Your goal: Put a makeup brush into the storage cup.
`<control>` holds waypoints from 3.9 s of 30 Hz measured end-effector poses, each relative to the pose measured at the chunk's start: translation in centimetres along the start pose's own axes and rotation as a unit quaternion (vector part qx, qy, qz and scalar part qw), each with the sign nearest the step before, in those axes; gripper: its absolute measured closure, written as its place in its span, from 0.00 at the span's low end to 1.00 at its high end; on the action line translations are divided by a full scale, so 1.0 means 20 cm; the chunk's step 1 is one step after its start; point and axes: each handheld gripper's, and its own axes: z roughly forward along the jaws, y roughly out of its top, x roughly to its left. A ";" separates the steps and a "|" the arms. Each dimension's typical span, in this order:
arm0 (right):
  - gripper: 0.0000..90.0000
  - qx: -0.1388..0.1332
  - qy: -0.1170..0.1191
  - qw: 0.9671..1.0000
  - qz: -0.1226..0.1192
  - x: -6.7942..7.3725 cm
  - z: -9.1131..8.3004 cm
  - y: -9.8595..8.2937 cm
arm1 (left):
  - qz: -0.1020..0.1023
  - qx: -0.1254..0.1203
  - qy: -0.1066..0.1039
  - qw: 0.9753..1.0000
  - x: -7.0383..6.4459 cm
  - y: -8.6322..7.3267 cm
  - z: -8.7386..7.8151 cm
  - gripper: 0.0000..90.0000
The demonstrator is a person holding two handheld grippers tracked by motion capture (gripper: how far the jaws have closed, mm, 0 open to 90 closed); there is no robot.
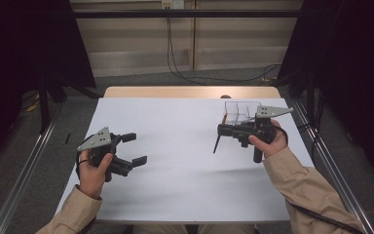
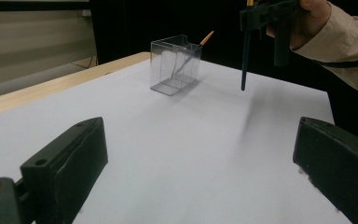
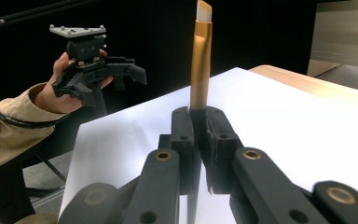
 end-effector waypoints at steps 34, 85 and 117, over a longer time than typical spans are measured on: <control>0.93 -0.022 -0.147 0.989 -0.010 -0.24 -0.22 0.18 | 0.000 -0.004 0.003 1.000 0.00 0.00 -0.01 0.03; 0.93 -0.003 -0.291 0.957 -0.022 -0.44 -0.29 0.17 | -0.003 -0.006 0.005 1.000 0.01 -0.01 -0.02 0.04; 0.93 0.011 -0.316 0.948 -0.025 -0.47 -0.28 0.11 | -0.004 -0.003 0.006 1.000 0.01 -0.01 -0.03 0.04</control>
